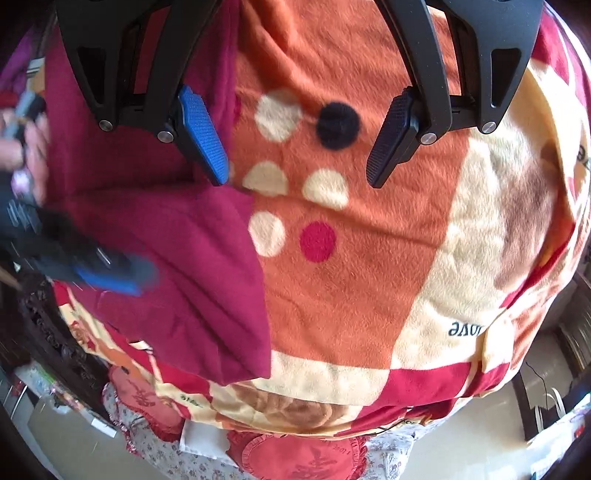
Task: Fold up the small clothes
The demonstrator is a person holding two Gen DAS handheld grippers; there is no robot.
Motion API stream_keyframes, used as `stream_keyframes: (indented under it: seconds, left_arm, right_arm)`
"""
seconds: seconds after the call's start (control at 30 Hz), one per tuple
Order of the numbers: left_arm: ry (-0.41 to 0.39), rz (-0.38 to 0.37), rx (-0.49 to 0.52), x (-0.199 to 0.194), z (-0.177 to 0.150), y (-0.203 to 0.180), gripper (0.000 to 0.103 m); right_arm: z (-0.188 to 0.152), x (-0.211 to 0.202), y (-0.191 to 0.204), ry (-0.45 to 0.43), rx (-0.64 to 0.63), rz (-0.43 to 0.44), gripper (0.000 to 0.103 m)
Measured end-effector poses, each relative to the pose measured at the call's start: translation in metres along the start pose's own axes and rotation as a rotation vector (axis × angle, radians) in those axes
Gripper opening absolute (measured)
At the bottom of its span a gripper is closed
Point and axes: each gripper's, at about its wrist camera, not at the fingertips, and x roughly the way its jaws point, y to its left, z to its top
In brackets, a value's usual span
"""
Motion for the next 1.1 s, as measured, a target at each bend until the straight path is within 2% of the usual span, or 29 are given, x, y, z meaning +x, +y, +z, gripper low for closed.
stream_keyframes:
  seconds: [0.07,0.17,0.3,0.4,0.47,0.5,0.53,0.6,0.77,0.97,1.0,1.03,1.1]
  left_arm:
    - [-0.003,-0.039,-0.015,-0.004,-0.006,-0.003,0.078]
    - [0.008,-0.075,-0.015,0.000,-0.012,-0.014,0.078]
    - [0.047,-0.073,-0.007,0.017,-0.016,-0.023,0.078]
    - [0.044,-0.070,-0.027,0.025,-0.014,-0.022,0.078]
    - [0.039,-0.074,-0.040,0.027,-0.011,-0.019,0.078]
    - [0.038,-0.077,-0.044,0.027,-0.010,-0.018,0.078]
    - [0.037,-0.083,-0.048,0.028,-0.009,-0.015,0.078]
    - [0.038,-0.087,-0.047,0.028,-0.009,-0.013,0.078]
    - [0.035,-0.077,-0.050,0.021,-0.011,-0.003,0.078]
    - [0.007,-0.056,-0.074,0.005,-0.006,0.006,0.078]
    - [-0.002,-0.055,-0.073,0.005,0.001,0.006,0.078]
    - [-0.019,-0.052,-0.071,-0.001,0.003,0.006,0.078]
    - [-0.041,-0.056,-0.071,-0.007,0.007,0.006,0.078]
  right_arm:
    - [0.020,0.010,0.003,-0.002,-0.007,0.037,0.044]
    - [0.050,0.030,0.014,-0.005,-0.075,0.049,0.044]
    - [0.074,0.058,0.024,0.022,-0.165,0.023,0.044]
    - [0.084,0.085,0.022,0.064,-0.191,0.006,0.044]
    - [0.084,0.093,0.020,0.070,-0.207,0.023,0.033]
    - [0.084,0.096,0.021,0.072,-0.220,0.033,0.019]
    - [0.084,0.099,0.024,0.082,-0.231,0.040,0.009]
    - [0.085,0.102,0.030,0.086,-0.239,0.056,0.007]
    - [0.092,0.103,0.045,0.058,-0.242,0.088,0.007]
    - [0.091,0.114,0.029,0.055,-0.129,0.105,0.008]
    - [0.089,0.110,0.026,0.060,-0.111,0.113,0.014]
    - [0.086,0.101,0.024,0.070,-0.098,0.103,0.024]
    - [0.076,0.074,0.021,0.040,-0.103,0.081,0.032]
